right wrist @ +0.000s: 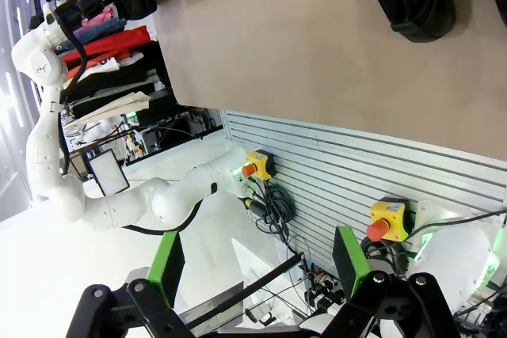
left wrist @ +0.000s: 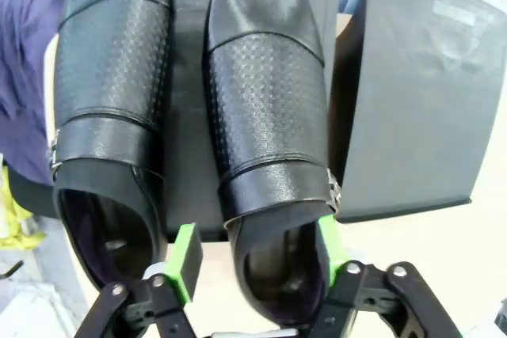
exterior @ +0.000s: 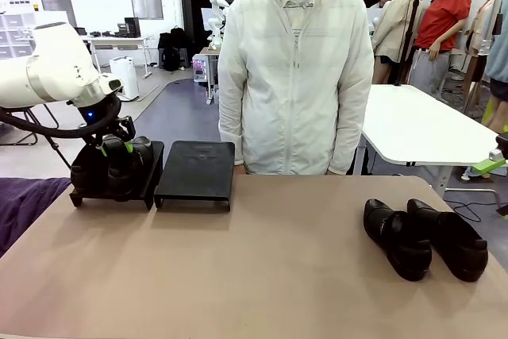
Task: Organize the shoes by placing them on the stand.
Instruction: Place the Shoe from the middle of the table onto the Shoes Stand, then pick up one Shoe and place it in the middle of the table.
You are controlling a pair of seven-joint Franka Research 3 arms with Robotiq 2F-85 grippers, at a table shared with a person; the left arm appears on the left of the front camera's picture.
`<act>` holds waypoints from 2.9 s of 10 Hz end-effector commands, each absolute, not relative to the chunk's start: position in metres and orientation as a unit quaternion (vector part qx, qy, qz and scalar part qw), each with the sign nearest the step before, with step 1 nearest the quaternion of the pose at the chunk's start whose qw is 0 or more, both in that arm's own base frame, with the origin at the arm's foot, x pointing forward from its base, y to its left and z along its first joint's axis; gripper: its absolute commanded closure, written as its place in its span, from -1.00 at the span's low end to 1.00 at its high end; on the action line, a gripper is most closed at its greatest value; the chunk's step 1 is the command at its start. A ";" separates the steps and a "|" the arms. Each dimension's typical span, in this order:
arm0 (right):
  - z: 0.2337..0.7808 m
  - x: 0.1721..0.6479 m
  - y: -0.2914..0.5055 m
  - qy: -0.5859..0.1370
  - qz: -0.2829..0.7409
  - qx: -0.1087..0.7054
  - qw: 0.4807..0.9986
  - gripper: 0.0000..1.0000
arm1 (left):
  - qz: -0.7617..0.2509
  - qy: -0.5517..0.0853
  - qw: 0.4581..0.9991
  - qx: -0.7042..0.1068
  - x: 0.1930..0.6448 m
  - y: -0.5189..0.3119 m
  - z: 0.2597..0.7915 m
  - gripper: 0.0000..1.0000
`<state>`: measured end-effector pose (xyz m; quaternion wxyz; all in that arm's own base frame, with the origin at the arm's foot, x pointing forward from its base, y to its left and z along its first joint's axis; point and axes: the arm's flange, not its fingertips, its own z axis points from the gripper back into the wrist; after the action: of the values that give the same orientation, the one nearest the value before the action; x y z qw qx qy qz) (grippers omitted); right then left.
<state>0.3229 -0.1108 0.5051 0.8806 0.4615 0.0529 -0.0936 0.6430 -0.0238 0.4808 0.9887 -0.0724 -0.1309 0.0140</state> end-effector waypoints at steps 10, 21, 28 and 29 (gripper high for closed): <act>0.508 0.324 -0.112 0.048 -0.084 0.470 0.877 -1.00 | -0.289 -0.007 0.862 -0.416 0.404 -0.015 0.552 -1.00; 0.508 0.324 -0.112 0.048 -0.084 0.470 0.877 -1.00 | -0.228 -0.116 0.801 -0.540 0.372 0.081 0.519 -1.00; 0.508 0.324 -0.112 0.048 -0.084 0.470 0.877 -1.00 | -0.228 -0.116 0.801 -0.540 0.372 0.081 0.519 -1.00; 0.508 0.324 -0.112 0.048 -0.084 0.470 0.877 -1.00 | -0.228 -0.116 0.801 -0.540 0.372 0.081 0.519 -1.00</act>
<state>0.3230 -0.1107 0.5051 0.8808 0.4610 0.0531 -0.0938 0.3742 0.0798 0.5185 0.8011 -0.5408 -0.1179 -0.2278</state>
